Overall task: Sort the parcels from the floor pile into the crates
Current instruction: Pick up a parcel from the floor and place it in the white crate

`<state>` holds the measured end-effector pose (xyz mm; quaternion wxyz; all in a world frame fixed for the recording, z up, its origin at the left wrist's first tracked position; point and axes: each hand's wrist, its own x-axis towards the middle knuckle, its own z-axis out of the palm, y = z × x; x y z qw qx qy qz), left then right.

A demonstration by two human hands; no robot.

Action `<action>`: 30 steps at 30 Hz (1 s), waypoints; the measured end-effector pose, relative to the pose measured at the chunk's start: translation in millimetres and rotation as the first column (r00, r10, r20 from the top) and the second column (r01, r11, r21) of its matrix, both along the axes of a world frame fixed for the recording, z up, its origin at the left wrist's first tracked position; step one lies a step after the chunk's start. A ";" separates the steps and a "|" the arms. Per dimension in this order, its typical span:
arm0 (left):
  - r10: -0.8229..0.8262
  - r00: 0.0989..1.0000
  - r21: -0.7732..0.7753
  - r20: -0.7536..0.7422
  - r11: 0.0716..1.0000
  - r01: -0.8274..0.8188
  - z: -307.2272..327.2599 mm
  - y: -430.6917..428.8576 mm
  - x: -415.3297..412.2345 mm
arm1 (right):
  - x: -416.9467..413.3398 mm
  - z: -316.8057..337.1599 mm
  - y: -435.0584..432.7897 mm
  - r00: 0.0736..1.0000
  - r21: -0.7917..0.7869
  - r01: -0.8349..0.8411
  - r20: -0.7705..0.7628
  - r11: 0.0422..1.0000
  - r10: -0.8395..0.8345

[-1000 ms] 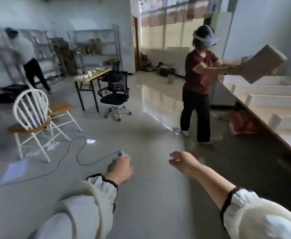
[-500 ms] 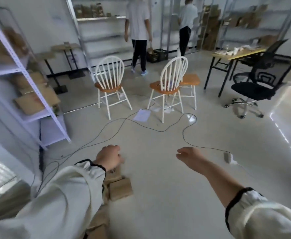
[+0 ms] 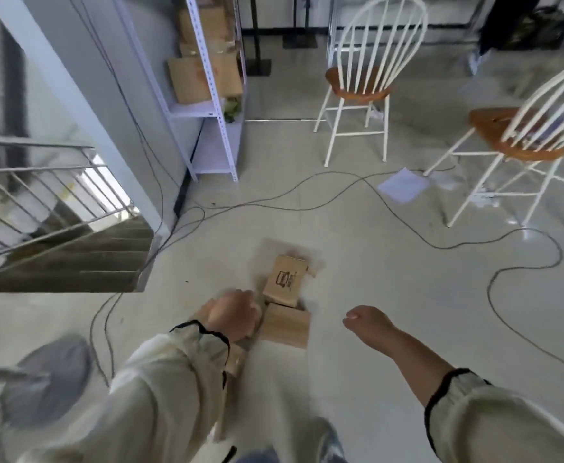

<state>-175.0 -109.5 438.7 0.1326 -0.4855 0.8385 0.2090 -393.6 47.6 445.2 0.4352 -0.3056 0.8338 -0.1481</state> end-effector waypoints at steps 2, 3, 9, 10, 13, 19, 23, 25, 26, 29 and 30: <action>-0.042 0.998 -0.013 0.037 0.999 0.043 -57.6 -5.8 -18.2 | -10.5 -61.3 -18.7 1.000 0.023 0.002 0.028 1.000 -0.003; -0.078 0.995 0.011 0.056 0.997 0.077 -88.8 -9.2 -27.5 | -14.3 -92.8 -26.7 0.997 0.037 0.027 0.067 0.999 -0.029; -0.038 0.999 0.162 -0.039 0.986 0.044 -337.7 -38.4 -52.6 | -30.7 -334.1 -29.9 0.828 0.257 0.414 0.292 0.873 -0.478; -0.021 0.999 0.187 -0.049 0.982 0.030 -381.9 -43.2 -52.7 | -33.4 -373.9 -31.4 0.806 0.302 0.429 0.298 0.851 -0.512; 0.016 0.997 0.214 -0.075 0.977 0.001 -491.8 -61.8 -57.3 | -47.6 -478.6 -51.8 0.784 0.302 0.459 0.305 0.835 -0.541; 0.044 0.998 0.074 -0.044 0.996 -0.041 -622.4 -103.9 -84.4 | -66.5 -603.8 -125.2 0.773 0.248 0.414 0.412 0.876 -0.482; 0.170 0.983 0.052 -0.073 0.985 -0.166 -648.3 -113.9 -90.3 | -49.7 -633.5 -153.1 0.707 0.180 0.460 0.519 0.870 -0.481; 0.217 0.974 0.067 -0.061 0.975 -0.213 -652.9 -110.3 -90.6 | -40.6 -642.5 -151.5 0.712 0.121 0.505 0.502 0.855 -0.491; 0.248 0.967 0.091 -0.056 0.966 -0.243 -654.7 -109.9 -90.7 | -39.7 -644.7 -149.8 0.718 0.105 0.517 0.487 0.849 -0.497; 0.389 0.917 0.224 -0.090 0.905 -0.362 -654.2 -114.9 -95.9 | -51.3 -642.7 -148.3 0.713 0.082 0.556 0.465 0.827 -0.525; 0.440 0.890 0.255 -0.123 0.880 -0.400 -654.4 -115.2 -98.3 | -57.8 -642.2 -149.5 0.726 0.056 0.564 0.442 0.824 -0.527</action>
